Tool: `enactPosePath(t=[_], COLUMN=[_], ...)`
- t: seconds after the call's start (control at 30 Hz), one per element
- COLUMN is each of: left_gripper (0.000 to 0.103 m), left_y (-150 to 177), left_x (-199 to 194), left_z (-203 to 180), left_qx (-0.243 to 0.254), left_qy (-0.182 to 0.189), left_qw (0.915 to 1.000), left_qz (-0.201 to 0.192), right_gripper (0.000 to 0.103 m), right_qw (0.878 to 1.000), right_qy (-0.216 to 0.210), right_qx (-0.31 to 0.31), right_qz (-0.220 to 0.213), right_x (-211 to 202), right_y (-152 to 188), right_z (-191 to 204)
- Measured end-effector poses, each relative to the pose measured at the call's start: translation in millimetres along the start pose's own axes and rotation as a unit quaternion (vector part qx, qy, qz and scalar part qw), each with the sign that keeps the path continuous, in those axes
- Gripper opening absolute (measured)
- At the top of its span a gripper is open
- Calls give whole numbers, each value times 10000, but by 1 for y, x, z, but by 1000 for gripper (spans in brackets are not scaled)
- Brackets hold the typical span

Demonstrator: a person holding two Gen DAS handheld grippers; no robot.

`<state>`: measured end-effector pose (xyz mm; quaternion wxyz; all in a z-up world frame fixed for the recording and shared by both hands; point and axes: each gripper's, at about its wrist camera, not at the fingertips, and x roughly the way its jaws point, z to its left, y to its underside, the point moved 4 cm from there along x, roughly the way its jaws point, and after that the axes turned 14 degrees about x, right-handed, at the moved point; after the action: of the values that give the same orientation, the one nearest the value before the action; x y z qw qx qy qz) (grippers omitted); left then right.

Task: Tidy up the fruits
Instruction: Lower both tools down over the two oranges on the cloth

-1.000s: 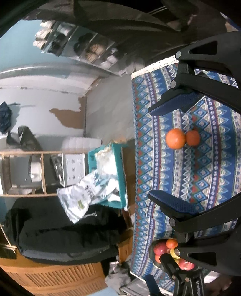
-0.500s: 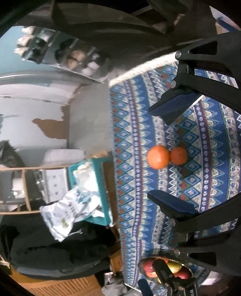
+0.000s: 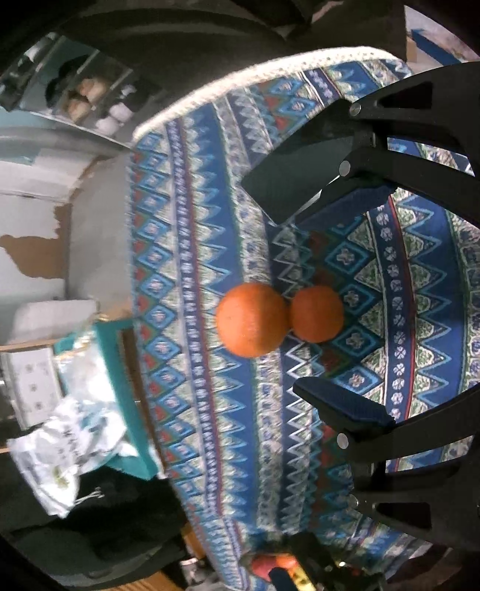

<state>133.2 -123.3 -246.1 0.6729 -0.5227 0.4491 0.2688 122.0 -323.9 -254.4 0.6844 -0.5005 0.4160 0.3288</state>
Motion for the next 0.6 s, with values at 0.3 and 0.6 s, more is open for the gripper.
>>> enactPosePath(t=[0.3, 0.6], left_gripper=[99, 99], left_y=[6, 8], left_x=[34, 41], left_z=[7, 2], left_qx=[-185, -66], left_qy=[34, 35], left_qw=[9995, 9996], left_qz=[238, 269], right_gripper=[81, 50], right_qw=[9990, 9987], right_qy=[175, -20], right_qx=[-131, -159], right_qz=[378, 480], right_x=[38, 59], right_y=[13, 24], right_z=[-2, -2])
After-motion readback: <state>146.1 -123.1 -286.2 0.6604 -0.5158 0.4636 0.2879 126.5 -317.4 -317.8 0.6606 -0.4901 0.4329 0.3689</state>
